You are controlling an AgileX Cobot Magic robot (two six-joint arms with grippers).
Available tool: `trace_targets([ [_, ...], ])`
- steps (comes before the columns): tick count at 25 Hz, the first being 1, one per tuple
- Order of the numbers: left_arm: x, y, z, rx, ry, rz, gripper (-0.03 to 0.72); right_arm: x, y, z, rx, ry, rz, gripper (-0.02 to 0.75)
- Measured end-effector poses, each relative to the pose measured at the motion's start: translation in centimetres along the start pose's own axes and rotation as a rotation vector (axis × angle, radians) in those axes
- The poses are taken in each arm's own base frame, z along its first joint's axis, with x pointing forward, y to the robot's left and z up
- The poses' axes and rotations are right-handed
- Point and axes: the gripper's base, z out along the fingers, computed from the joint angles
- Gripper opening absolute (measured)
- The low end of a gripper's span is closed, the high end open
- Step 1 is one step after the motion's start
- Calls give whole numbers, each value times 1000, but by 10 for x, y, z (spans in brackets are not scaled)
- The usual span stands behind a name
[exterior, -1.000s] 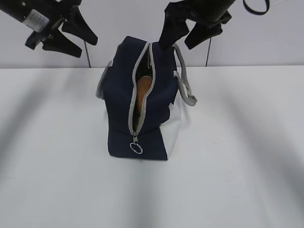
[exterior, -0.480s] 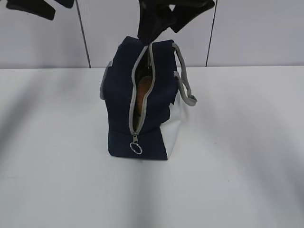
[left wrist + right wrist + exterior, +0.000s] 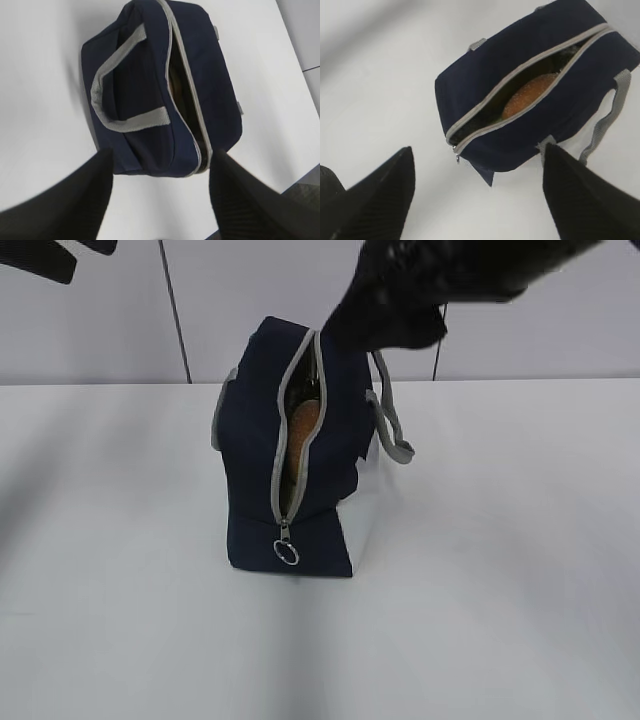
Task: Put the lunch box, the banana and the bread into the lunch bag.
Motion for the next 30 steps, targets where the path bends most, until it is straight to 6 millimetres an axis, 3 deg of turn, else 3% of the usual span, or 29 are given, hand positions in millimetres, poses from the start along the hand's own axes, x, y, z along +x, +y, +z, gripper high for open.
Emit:
trace_targets([
  [6,17,-1,-1,2,31,-15,424,49,19,13,-9,-198,-49,585],
  [11,22,1,2,5,46,-15,421,71,23,28,11,-302,-6,585],
  [17,23,2,4,5,52,-14,410,75,25,32,23,-381,-22,584],
  [24,23,2,4,6,51,-12,405,74,40,31,-145,-407,-43,583],
  [27,23,2,4,6,51,-12,404,79,51,31,-258,-354,-117,582],
  [30,23,2,4,7,51,-13,403,95,54,45,-326,-187,-147,549],
])
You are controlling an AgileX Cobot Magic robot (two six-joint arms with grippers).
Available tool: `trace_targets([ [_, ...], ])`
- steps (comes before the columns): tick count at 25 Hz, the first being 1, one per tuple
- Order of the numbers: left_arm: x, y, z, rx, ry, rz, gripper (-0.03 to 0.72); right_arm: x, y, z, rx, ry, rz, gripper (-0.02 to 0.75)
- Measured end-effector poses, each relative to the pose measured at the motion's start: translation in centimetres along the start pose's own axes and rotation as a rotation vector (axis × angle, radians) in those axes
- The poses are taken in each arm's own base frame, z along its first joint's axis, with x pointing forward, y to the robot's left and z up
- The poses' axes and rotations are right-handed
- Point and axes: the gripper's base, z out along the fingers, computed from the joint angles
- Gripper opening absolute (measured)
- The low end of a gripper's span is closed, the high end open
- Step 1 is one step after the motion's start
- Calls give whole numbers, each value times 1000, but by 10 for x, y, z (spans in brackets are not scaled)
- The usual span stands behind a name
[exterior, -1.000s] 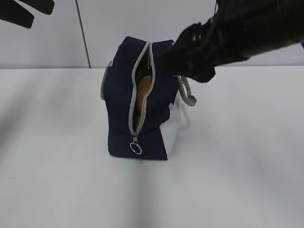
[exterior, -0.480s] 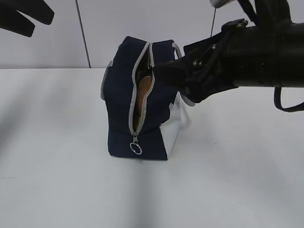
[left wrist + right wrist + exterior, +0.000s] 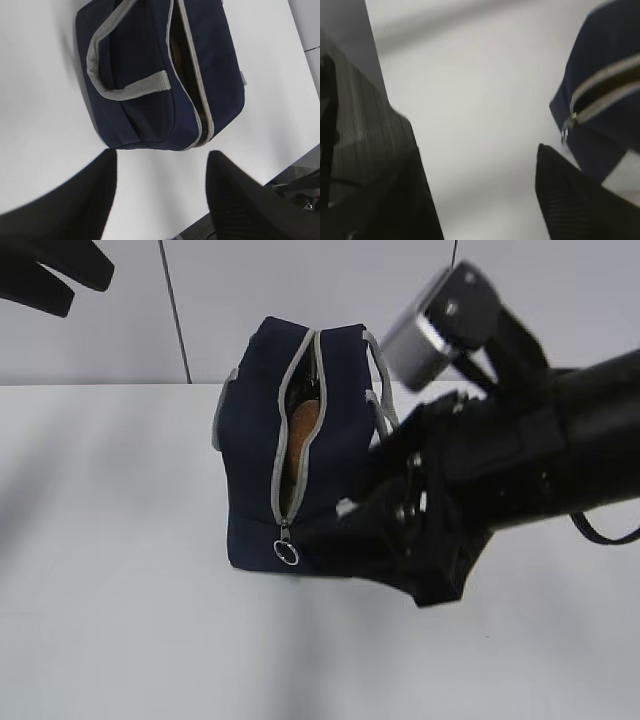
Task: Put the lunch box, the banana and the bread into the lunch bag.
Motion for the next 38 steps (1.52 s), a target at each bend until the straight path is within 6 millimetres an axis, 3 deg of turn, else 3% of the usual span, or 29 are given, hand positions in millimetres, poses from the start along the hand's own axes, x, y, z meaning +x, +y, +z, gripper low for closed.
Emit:
trace_targets([
  [5,0,0,0,0,0,0,403,29,-17,14,99,255,66,433],
  [9,0,0,0,0,0,0,403,30,-27,17,271,198,75,413],
  [12,0,0,0,0,0,0,403,30,-15,23,368,108,28,410],
  [18,0,0,0,-2,1,1,396,53,22,39,487,-33,-31,407],
  [26,0,0,0,-2,1,1,388,75,34,51,458,-202,59,407],
  [38,0,0,0,-2,1,1,382,96,23,87,417,-118,107,406],
])
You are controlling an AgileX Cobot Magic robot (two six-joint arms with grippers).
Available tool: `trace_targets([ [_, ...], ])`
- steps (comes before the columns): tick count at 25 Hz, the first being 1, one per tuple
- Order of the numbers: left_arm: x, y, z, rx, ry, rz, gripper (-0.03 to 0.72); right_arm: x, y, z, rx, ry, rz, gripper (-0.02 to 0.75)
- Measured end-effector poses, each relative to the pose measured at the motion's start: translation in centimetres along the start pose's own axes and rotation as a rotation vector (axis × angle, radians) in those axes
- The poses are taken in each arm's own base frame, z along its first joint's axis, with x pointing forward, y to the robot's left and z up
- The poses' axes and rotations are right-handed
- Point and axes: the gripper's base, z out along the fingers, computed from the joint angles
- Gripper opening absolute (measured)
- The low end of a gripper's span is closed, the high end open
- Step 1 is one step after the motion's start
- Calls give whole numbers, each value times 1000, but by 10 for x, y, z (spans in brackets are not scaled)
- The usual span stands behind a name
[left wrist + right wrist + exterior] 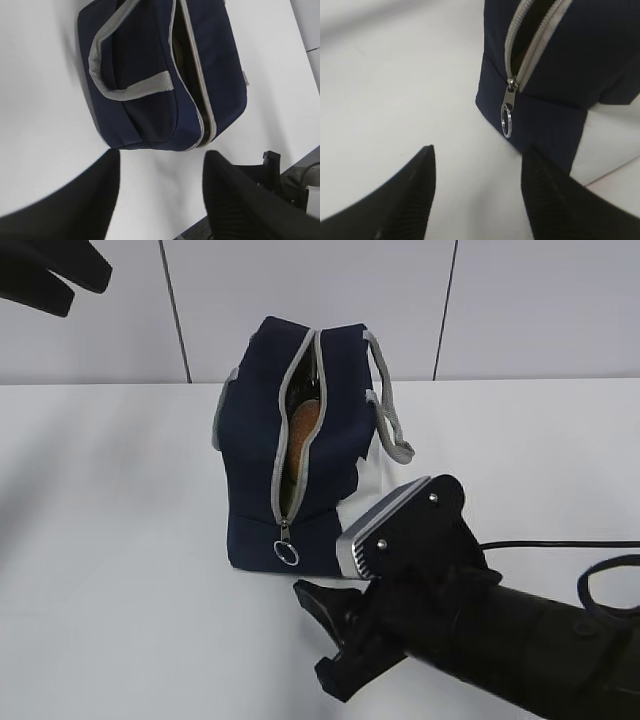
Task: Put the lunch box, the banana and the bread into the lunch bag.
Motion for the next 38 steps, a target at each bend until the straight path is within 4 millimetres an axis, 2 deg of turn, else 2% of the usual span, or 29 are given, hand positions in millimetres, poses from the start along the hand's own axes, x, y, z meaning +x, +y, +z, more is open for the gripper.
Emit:
trace_targets([
  [10,0,1,1,0,3,-2,381,11,-34,25,-102,5,-26,405],
  [12,0,1,1,0,3,-2,381,15,-35,34,-126,19,-35,400],
  [18,0,1,1,0,3,-2,381,23,-35,63,-167,45,-42,320],
  [30,0,2,1,-17,7,5,380,20,-42,84,-142,9,-11,293],
  [38,0,3,2,-18,10,6,380,26,-44,92,-133,6,11,145],
])
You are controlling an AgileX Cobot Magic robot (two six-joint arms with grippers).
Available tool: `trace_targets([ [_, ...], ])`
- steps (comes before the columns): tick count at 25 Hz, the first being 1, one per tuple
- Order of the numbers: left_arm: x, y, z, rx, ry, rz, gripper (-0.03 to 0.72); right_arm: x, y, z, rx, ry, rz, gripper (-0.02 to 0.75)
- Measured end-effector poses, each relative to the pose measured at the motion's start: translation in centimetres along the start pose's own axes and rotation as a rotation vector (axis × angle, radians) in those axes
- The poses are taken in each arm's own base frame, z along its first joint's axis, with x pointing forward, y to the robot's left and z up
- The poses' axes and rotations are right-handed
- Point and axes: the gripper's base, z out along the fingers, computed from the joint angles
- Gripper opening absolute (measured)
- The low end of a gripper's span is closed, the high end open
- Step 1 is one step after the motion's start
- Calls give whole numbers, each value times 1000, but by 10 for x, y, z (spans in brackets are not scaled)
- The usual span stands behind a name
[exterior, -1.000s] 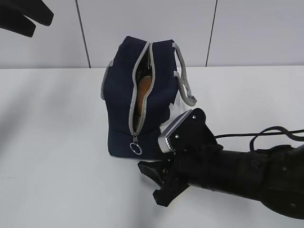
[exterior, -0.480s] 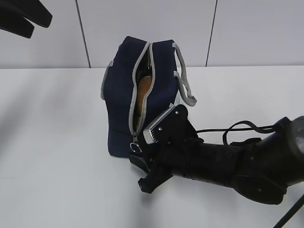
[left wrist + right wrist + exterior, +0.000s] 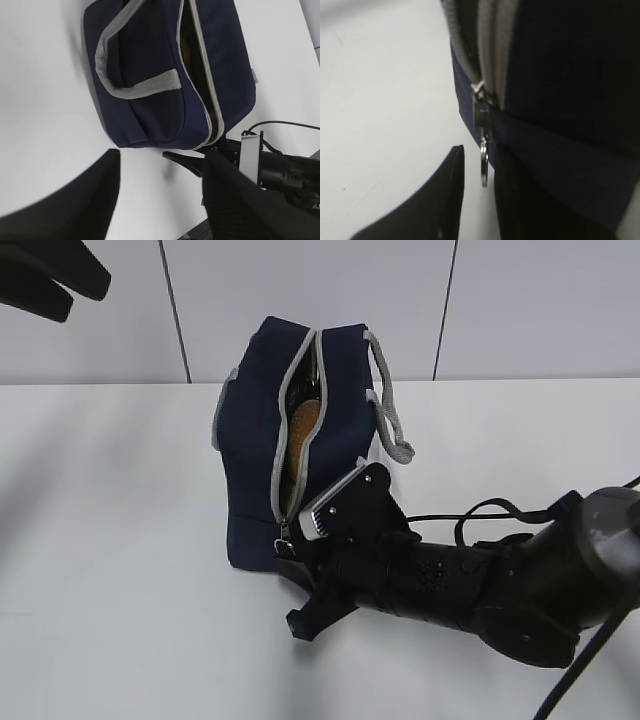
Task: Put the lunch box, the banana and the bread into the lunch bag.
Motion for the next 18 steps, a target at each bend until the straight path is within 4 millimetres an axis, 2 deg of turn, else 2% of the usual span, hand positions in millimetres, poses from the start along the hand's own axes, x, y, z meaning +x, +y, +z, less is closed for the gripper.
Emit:
trace_targets([
  [6,0,0,0,0,0,0,380,-1,0,0,4,-7,5,87],
  [12,0,0,0,0,0,0,380,-1,-1,0,8,-9,9,-6],
  [18,0,0,0,0,0,0,380,-6,-1,-4,4,-24,-4,-16],
])
